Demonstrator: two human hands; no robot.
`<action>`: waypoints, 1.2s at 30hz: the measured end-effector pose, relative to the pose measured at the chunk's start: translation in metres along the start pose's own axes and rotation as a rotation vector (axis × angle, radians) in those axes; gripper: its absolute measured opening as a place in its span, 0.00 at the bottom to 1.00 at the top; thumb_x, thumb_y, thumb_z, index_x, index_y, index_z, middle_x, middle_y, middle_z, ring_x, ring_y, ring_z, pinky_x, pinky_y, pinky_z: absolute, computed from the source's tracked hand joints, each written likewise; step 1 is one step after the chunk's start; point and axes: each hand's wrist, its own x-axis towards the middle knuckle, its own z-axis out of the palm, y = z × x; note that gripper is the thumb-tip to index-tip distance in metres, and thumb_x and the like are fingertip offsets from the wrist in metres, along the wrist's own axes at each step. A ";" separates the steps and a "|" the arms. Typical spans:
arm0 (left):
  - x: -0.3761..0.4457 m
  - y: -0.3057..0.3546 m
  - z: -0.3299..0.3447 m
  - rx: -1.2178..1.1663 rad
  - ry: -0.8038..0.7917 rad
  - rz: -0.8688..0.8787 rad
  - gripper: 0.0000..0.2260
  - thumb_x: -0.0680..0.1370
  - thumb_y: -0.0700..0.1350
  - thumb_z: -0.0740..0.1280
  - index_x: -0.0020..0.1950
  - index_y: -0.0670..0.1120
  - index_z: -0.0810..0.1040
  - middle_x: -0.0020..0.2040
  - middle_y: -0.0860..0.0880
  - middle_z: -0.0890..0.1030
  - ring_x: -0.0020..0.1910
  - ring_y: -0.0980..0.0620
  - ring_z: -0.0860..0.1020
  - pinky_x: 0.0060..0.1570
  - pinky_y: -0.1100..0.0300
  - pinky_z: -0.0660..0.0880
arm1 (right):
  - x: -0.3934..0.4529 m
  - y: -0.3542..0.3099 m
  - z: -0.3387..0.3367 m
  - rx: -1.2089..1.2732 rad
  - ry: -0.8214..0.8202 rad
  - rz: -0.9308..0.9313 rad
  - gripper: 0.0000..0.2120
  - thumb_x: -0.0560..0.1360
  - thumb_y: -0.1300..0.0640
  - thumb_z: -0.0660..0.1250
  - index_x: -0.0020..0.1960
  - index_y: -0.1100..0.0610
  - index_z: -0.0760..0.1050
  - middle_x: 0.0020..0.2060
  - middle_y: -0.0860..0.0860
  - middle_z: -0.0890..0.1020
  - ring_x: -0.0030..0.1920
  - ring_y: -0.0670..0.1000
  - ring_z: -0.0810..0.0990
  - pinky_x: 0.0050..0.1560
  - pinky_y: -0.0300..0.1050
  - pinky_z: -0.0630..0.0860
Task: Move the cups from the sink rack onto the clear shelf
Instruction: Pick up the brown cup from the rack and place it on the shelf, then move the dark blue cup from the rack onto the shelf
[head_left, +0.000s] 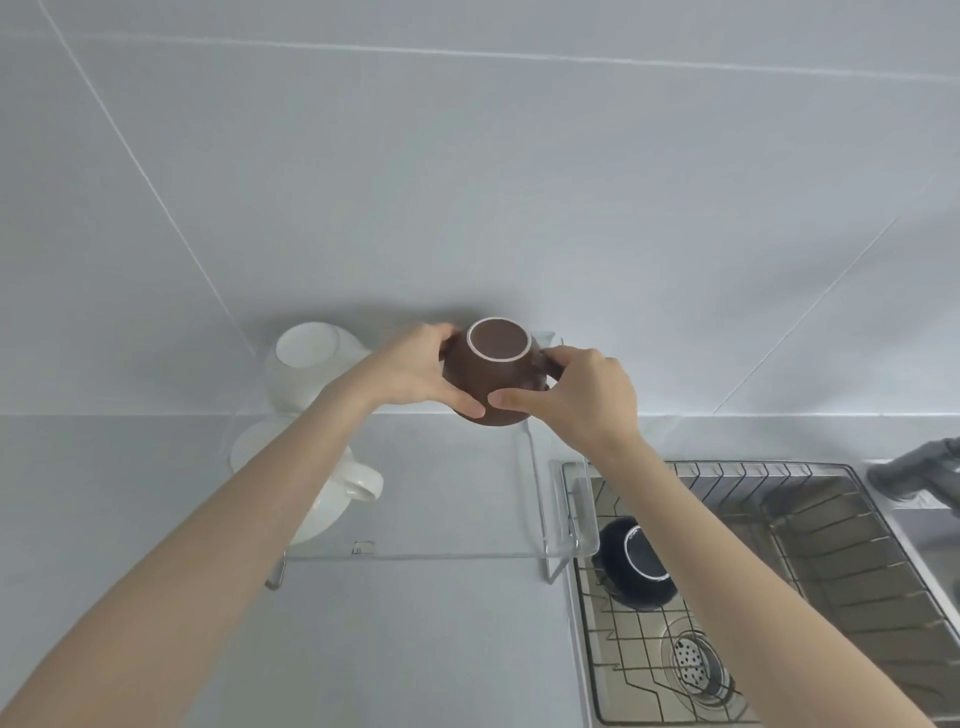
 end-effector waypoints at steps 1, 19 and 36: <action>0.001 0.000 -0.001 0.015 0.007 0.003 0.36 0.55 0.47 0.80 0.61 0.48 0.74 0.59 0.51 0.80 0.60 0.52 0.77 0.64 0.51 0.72 | 0.000 -0.001 0.001 -0.013 0.006 -0.007 0.25 0.59 0.40 0.75 0.49 0.54 0.78 0.43 0.50 0.84 0.43 0.54 0.78 0.39 0.45 0.70; -0.002 0.015 -0.003 0.281 -0.017 -0.035 0.33 0.57 0.46 0.80 0.60 0.45 0.74 0.57 0.48 0.81 0.56 0.48 0.78 0.58 0.50 0.74 | -0.005 -0.002 0.013 -0.126 0.031 -0.045 0.24 0.62 0.41 0.73 0.47 0.58 0.75 0.44 0.52 0.81 0.48 0.56 0.77 0.40 0.45 0.68; -0.061 0.115 0.192 0.055 -0.227 0.151 0.36 0.69 0.47 0.73 0.73 0.47 0.61 0.73 0.47 0.67 0.71 0.50 0.67 0.69 0.58 0.62 | -0.100 0.191 -0.096 0.233 0.017 0.238 0.16 0.74 0.57 0.66 0.61 0.56 0.76 0.56 0.51 0.81 0.55 0.49 0.78 0.56 0.41 0.69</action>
